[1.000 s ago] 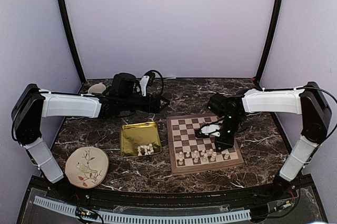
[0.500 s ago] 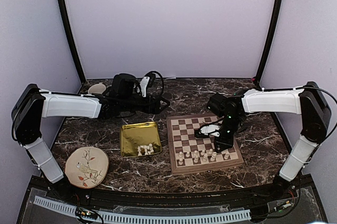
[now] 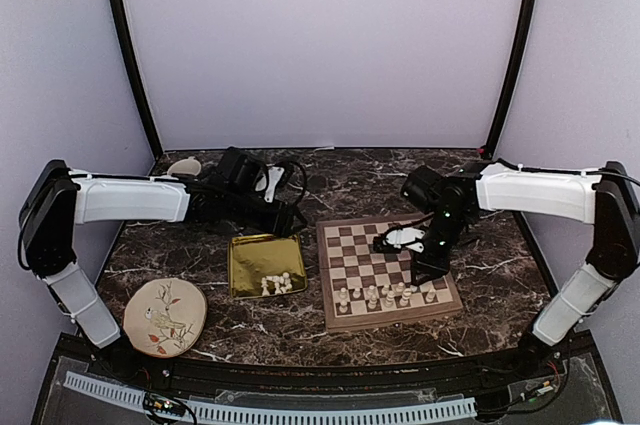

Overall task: Set up the chess pieces on the board
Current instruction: Place the pawn at f2, then pick up the bishop from the storage box.

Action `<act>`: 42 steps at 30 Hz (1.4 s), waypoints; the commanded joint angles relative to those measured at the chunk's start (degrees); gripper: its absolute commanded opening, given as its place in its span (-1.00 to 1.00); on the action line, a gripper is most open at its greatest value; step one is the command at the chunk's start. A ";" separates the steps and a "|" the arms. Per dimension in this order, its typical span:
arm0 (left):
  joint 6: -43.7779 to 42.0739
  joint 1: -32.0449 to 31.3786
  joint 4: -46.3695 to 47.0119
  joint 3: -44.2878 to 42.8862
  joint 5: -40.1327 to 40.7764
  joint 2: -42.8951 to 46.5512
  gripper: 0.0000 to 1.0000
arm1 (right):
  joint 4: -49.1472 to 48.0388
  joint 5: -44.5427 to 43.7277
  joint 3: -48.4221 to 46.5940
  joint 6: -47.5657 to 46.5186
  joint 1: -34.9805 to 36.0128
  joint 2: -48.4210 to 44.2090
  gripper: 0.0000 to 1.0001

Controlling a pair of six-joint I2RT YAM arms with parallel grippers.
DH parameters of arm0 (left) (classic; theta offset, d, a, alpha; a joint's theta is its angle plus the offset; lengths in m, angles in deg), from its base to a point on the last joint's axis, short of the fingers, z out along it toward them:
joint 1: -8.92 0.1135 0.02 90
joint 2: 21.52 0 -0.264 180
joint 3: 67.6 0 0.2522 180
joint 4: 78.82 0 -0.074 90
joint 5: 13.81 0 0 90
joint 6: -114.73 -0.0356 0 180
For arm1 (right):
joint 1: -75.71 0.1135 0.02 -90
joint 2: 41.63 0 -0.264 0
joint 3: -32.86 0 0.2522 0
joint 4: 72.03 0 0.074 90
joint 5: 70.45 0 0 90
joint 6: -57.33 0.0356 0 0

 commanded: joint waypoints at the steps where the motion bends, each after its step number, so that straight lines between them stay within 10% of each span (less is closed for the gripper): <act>1: -3.32 -1.41 -18.82 -2.49 4.88 5.90 0.35 | 3.87 3.33 -3.64 -0.41 -1.74 -5.94 -0.40; 12: 4.64 -4.07 -42.69 -3.73 7.48 6.74 0.23 | 2.93 8.64 -3.84 -0.61 -8.60 -9.90 -0.39; 42: 19.05 -6.45 -34.67 0.66 6.97 -5.29 -0.49 | -0.76 11.61 0.41 -0.11 -9.03 -7.81 -0.41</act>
